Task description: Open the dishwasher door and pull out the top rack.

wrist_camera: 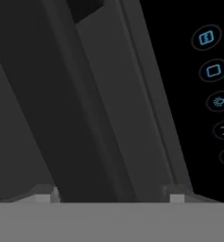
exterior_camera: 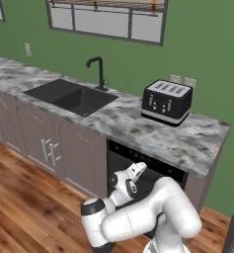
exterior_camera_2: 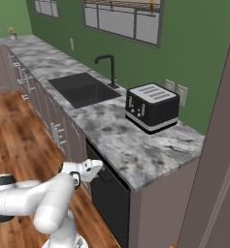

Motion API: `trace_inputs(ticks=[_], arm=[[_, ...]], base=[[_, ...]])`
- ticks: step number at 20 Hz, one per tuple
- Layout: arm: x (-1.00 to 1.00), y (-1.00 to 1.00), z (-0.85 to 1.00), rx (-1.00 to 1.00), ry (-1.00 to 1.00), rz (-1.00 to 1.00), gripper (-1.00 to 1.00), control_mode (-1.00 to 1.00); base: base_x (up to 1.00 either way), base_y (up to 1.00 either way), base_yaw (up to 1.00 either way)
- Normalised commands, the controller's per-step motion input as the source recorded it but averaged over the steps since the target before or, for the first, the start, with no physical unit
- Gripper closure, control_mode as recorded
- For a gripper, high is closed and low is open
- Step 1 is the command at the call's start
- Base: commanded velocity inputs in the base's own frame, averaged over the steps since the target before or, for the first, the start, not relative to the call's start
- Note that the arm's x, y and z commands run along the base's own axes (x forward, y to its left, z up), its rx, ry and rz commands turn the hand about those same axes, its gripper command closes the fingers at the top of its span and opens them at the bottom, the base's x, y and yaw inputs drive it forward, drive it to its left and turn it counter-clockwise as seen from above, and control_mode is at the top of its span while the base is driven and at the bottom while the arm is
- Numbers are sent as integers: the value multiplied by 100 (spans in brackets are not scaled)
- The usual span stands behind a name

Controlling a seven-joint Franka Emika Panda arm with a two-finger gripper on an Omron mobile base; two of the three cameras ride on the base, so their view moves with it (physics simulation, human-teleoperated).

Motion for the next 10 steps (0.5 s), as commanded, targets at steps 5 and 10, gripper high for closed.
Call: trace_inputs(ticks=[5,10], arm=[[14,35,-68,-1,2,0,100,-100],[-20,88,-77,0,0,0,100,-100]], base=[[0,0,0],[0,0,0]])
